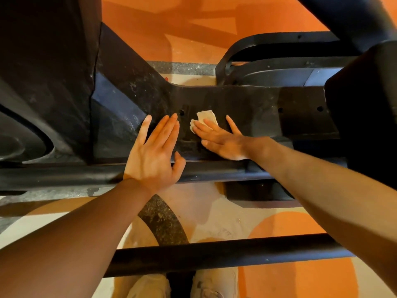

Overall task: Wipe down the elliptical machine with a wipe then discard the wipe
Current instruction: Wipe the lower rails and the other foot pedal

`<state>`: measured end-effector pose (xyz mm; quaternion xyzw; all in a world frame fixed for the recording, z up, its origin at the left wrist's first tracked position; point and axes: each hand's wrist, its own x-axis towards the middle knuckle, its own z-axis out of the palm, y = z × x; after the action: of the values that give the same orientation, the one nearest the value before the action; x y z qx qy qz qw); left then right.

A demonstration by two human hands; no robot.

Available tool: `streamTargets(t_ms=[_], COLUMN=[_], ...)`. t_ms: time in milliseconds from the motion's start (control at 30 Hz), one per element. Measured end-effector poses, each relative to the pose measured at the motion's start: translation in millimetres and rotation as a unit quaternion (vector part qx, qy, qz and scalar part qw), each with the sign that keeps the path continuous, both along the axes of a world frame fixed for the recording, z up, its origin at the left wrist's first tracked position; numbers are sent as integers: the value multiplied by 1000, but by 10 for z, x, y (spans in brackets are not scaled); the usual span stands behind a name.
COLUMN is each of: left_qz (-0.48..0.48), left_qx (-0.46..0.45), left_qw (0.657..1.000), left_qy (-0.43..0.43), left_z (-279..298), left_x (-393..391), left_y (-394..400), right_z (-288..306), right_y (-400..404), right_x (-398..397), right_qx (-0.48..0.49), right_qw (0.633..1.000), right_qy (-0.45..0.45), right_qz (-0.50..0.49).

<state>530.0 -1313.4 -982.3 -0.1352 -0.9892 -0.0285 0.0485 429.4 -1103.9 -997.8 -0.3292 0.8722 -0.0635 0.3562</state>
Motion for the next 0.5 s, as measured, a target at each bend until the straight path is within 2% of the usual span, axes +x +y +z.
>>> streamTargets(t_ms=[67,200,300,367,500], left_qz=[-1,0,-4,-2,-3], left_qx=[3,5,8,10,14], left_qw=[1000,1000,1000,1000,1000], left_qy=[0,4,6,5,14], left_z=[3,-3,-8,-8,-19], left_x=[-5,1,-5,0,7], left_y=[0,-7,-9,-8,-12], right_z=[-21,-43,-16,-25,-44], right_y=[75,235,255,208,128], right_x=[-81,-313,-402,-323,-35], right_qx=[16,33,52,38,-4], right_qw=[999,982,971,972,992], right_qy=[31,87,86,82,55], right_qz=[1,-162,-217,-217,-117])
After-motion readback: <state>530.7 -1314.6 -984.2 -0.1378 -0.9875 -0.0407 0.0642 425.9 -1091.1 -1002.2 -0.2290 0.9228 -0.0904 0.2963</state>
